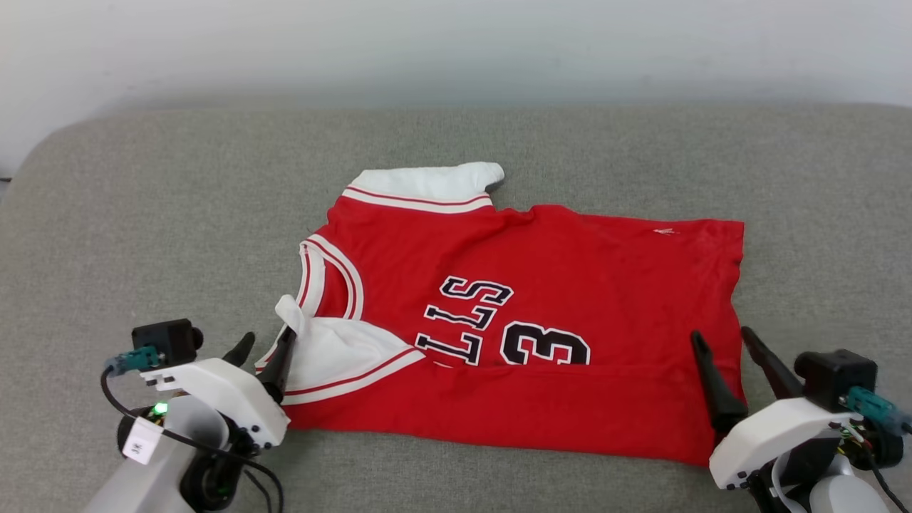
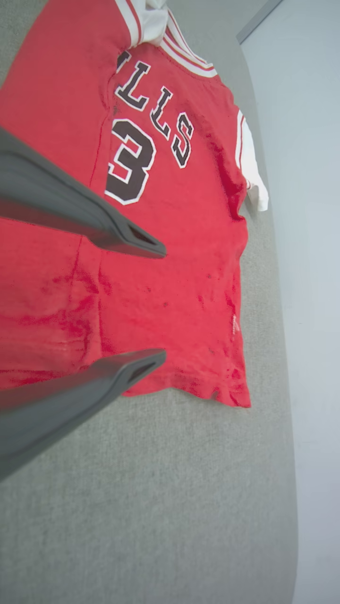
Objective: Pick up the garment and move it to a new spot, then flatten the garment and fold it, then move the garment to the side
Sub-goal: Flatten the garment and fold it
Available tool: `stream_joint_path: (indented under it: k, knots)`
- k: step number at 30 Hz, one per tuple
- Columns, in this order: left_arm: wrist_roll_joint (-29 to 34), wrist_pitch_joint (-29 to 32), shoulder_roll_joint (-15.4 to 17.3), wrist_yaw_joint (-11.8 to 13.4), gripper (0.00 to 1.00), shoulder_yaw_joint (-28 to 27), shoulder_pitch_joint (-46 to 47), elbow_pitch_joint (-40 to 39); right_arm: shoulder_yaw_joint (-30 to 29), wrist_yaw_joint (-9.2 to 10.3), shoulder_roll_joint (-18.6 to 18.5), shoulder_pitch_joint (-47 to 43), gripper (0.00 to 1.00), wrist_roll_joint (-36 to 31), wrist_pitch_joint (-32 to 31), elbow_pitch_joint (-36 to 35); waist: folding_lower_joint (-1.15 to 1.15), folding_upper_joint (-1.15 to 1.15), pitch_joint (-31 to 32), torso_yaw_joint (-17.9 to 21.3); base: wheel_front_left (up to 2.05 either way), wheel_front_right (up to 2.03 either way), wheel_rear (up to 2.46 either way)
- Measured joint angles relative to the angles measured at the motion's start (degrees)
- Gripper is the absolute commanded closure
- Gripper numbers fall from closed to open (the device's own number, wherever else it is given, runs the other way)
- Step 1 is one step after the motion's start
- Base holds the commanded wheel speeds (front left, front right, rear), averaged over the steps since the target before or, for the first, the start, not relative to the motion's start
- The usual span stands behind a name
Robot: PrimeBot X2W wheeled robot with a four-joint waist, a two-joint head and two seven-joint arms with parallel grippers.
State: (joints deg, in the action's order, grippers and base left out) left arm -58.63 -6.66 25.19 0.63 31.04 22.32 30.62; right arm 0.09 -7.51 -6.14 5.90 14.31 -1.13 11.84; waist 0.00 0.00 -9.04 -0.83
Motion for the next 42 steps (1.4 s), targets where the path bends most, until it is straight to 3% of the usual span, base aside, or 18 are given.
stream_joint_path:
  k: [5, 12, 19, 23, 30, 31, 32, 33, 34, 38, 42]
  knots:
    - [-0.47, 4.90, 3.63, 0.10, 0.00, 0.23, -0.04, -2.24, -1.36, 0.00, 1.31, -1.76, 0.00, -1.94, 3.24, -1.55, 0.00, 0.00, 2.21, 0.23, 0.00, 0.00, 0.00]
    - [-4.07, 18.01, 10.46, 1.02, 0.00, 0.89, -0.98, -9.78, -1.71, 0.00, 2.38, -3.21, 0.00, -2.20, 3.07, -2.98, -0.01, 0.00, 3.39, 1.18, 0.00, 0.00, 0.00]
    - [-8.81, 31.66, 16.44, 5.10, 0.00, 1.62, -3.19, -16.52, -1.22, 0.00, 2.81, -3.47, 0.00, -2.77, 2.59, -4.59, 0.00, 0.00, 1.46, 2.56, 0.00, 0.00, 0.00]
    - [-10.35, 34.45, 17.29, 6.50, 0.00, 1.57, -3.61, -17.34, -0.82, 0.00, 2.99, -3.10, 0.00, -2.64, 2.41, -4.80, 0.00, 0.00, -0.51, 3.46, 0.00, 0.00, 0.00]
    - [-12.70, 37.37, 16.07, 6.34, 0.00, 1.88, -3.65, -14.66, -0.62, 0.00, 3.15, -1.97, 0.00, -1.60, 1.99, -4.28, -0.01, 0.00, -3.35, 5.05, 0.00, 0.00, 0.00]
    - [-12.79, 37.54, 15.92, 5.98, 0.23, 1.88, -3.57, -14.11, -0.71, 0.00, 3.15, -1.85, 0.00, -1.26, 1.55, -4.12, -0.01, 0.00, -3.53, 5.23, 0.00, 0.00, 0.00]
    - [-13.12, 37.71, 15.75, 5.79, 0.59, 1.87, -3.44, -13.62, -0.96, 0.00, 3.15, -1.79, 0.00, -0.64, 1.40, -4.08, -0.01, 0.00, -3.63, 5.37, 0.00, 0.00, 0.00]
    - [-13.35, 37.71, 15.55, 5.42, 0.85, 1.83, -3.33, -13.13, -1.37, 0.00, 3.15, -1.75, 0.00, -0.01, 1.01, -4.09, -0.01, 0.00, -3.63, 5.45, 0.00, 0.00, 0.00]
    - [-13.79, 37.71, 15.23, 5.19, 1.00, 1.74, -3.31, -12.66, -1.89, 0.00, 3.16, -1.75, 0.00, 0.35, 0.70, -4.13, -0.01, 0.00, -3.55, 5.47, 0.00, 0.00, 0.00]
    - [-14.27, 36.38, 13.73, 3.78, 1.00, 1.60, -3.38, -10.99, -3.80, 0.00, 2.97, -1.63, 0.00, 1.58, -2.11, -4.63, -0.01, 0.00, -2.68, 5.32, 0.00, 0.00, 0.00]
    - [-13.39, 34.00, 12.92, 2.91, 1.00, 1.81, -3.86, -10.92, -5.23, 0.00, -0.52, -2.05, 0.00, 3.13, -12.46, -4.11, -0.01, 0.00, -1.30, 4.82, 0.00, 0.00, 0.00]
